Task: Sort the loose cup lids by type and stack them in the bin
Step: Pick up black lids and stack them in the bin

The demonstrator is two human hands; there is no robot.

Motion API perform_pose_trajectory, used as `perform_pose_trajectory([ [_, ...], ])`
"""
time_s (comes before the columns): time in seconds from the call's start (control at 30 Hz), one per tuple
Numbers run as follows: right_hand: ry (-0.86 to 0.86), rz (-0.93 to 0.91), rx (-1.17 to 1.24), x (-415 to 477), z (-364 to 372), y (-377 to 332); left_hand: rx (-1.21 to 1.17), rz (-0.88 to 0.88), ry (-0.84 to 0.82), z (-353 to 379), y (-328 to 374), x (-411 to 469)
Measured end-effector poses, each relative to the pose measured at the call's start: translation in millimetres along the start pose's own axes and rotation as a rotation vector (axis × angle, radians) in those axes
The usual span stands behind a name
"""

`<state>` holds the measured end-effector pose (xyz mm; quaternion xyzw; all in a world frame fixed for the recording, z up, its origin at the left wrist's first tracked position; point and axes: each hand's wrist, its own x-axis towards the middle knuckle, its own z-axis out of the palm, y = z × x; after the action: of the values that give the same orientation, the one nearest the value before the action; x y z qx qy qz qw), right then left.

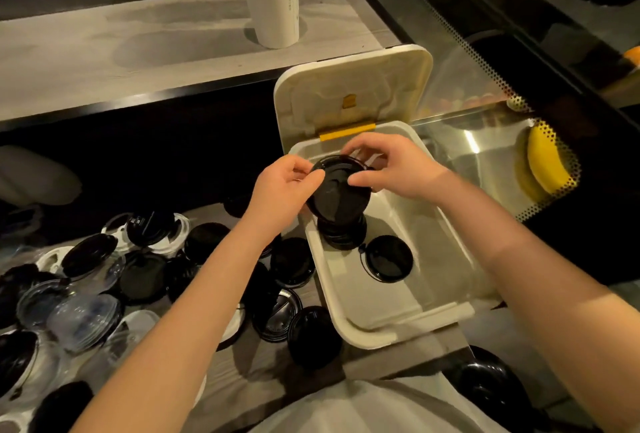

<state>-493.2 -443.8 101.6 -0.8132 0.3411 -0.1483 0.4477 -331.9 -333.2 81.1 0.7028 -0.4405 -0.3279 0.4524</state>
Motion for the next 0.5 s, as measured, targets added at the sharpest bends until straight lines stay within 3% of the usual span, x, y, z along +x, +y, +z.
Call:
perform_pose_trajectory([
  [0.07,-0.074,0.061,-0.136,-6,-8,6,0.413,0.144,-0.019,-3,-7,-2],
  [0.17,-0.259,0.168,-0.606,-8,-11,21,0.818,0.267,-0.069,-10,-16,-4],
  [0.3,-0.495,0.312,-0.804,-2,13,50,0.934,0.26,-0.161,-9,-23,-7],
  [0.5,-0.557,0.335,-0.822,0,39,91,1.009,0.231,-0.169,-4,-29,-8],
])
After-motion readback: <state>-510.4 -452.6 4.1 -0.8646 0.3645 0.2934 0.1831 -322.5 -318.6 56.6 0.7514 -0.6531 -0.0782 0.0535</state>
